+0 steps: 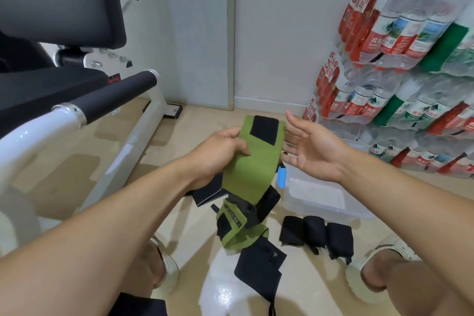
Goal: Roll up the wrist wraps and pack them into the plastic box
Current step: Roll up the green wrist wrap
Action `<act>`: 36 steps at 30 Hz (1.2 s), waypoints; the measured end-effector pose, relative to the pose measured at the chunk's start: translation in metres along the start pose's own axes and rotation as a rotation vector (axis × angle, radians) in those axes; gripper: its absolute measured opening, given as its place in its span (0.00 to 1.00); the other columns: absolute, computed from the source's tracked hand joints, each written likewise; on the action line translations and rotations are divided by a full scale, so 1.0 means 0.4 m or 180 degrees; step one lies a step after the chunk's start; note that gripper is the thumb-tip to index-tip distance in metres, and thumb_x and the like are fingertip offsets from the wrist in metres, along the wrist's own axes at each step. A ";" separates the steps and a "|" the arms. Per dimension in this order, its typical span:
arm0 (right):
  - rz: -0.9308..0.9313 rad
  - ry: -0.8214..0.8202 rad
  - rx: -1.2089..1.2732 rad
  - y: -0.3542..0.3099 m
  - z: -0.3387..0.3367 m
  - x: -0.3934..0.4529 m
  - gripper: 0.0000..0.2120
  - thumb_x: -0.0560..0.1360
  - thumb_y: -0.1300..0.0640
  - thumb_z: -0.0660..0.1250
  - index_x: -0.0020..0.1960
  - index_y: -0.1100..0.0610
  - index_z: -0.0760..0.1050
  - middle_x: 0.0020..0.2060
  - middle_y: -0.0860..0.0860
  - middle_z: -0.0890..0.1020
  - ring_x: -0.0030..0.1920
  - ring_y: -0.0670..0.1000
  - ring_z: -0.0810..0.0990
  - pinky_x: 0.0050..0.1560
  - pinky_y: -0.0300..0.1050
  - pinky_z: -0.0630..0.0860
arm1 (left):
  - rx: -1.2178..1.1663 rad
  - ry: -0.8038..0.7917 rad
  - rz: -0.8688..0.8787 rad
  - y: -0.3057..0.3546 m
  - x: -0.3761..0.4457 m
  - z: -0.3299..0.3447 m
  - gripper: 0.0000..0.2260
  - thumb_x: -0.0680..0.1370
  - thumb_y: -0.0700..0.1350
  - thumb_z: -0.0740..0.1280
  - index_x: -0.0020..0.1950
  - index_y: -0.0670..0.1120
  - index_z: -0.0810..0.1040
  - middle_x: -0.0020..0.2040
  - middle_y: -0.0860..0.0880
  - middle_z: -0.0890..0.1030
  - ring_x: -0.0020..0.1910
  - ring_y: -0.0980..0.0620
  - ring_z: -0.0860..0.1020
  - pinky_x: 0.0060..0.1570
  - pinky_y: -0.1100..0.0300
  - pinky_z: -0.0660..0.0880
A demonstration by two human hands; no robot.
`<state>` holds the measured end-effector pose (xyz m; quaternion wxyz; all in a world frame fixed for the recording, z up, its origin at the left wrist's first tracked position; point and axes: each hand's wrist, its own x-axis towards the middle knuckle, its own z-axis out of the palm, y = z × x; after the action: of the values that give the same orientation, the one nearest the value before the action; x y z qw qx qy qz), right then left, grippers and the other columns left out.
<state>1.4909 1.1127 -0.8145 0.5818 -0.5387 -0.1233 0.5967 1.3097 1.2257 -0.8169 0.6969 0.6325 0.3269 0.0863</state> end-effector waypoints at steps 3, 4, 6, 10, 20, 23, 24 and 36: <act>-0.0140 0.0133 0.0212 -0.007 0.007 0.000 0.16 0.77 0.48 0.70 0.61 0.55 0.80 0.54 0.51 0.86 0.54 0.51 0.85 0.58 0.47 0.80 | 0.0514 -0.0192 -0.0114 -0.012 -0.001 -0.002 0.13 0.79 0.34 0.63 0.58 0.45 0.83 0.52 0.48 0.87 0.44 0.53 0.84 0.42 0.62 0.79; -0.0168 0.0175 0.0196 -0.007 0.008 0.001 0.14 0.78 0.48 0.70 0.60 0.55 0.80 0.52 0.51 0.86 0.53 0.50 0.85 0.57 0.47 0.81 | 0.0671 -0.0246 -0.0144 -0.016 0.002 -0.004 0.12 0.79 0.34 0.63 0.57 0.44 0.83 0.52 0.47 0.87 0.47 0.50 0.85 0.47 0.58 0.81; -0.0218 0.0266 0.0156 -0.006 0.013 0.000 0.12 0.79 0.49 0.70 0.58 0.54 0.81 0.49 0.49 0.86 0.49 0.49 0.86 0.53 0.46 0.82 | 0.1024 -0.0355 -0.0190 -0.021 0.002 -0.007 0.10 0.78 0.35 0.65 0.54 0.43 0.84 0.51 0.47 0.87 0.51 0.46 0.85 0.57 0.51 0.80; -0.0499 0.0316 0.0104 0.000 0.013 0.003 0.07 0.79 0.55 0.70 0.55 0.55 0.82 0.50 0.49 0.86 0.46 0.48 0.86 0.53 0.45 0.82 | 0.1860 -0.0585 -0.0312 -0.038 -0.004 -0.014 0.11 0.75 0.33 0.68 0.52 0.44 0.85 0.50 0.49 0.87 0.52 0.48 0.85 0.61 0.49 0.79; -0.0889 0.0118 -0.1550 0.051 0.035 -0.019 0.15 0.78 0.70 0.68 0.62 0.59 0.80 0.55 0.54 0.87 0.50 0.49 0.87 0.48 0.39 0.83 | -0.0455 0.0319 0.0302 0.008 0.008 -0.015 0.06 0.81 0.44 0.68 0.58 0.46 0.80 0.53 0.47 0.86 0.49 0.52 0.84 0.51 0.55 0.79; -0.0751 -0.0034 -0.1721 0.057 0.041 -0.024 0.14 0.77 0.66 0.71 0.62 0.58 0.81 0.53 0.53 0.88 0.50 0.50 0.87 0.49 0.41 0.83 | -0.0352 0.0524 0.0561 0.000 0.008 -0.004 0.05 0.82 0.38 0.67 0.55 0.44 0.80 0.44 0.49 0.86 0.40 0.55 0.84 0.38 0.63 0.79; -0.0699 -0.0074 -0.1692 0.054 0.042 -0.025 0.14 0.77 0.63 0.73 0.62 0.57 0.81 0.53 0.53 0.88 0.51 0.51 0.87 0.51 0.43 0.83 | -0.0277 0.0517 0.0623 0.000 0.006 -0.001 0.05 0.81 0.36 0.66 0.55 0.43 0.80 0.40 0.51 0.86 0.37 0.57 0.83 0.35 0.66 0.78; -0.0243 -0.0134 -0.1332 -0.001 0.035 -0.042 0.04 0.78 0.58 0.71 0.48 0.56 0.84 0.41 0.50 0.85 0.42 0.48 0.80 0.46 0.43 0.72 | 0.0195 0.0184 0.0356 0.001 -0.006 0.004 0.08 0.79 0.34 0.67 0.55 0.45 0.81 0.43 0.50 0.85 0.42 0.56 0.84 0.42 0.66 0.77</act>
<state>1.4759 1.1056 -0.8002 0.4767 -0.6302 -0.2770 0.5467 1.3091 1.2232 -0.8157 0.6616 0.6680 0.3135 0.1333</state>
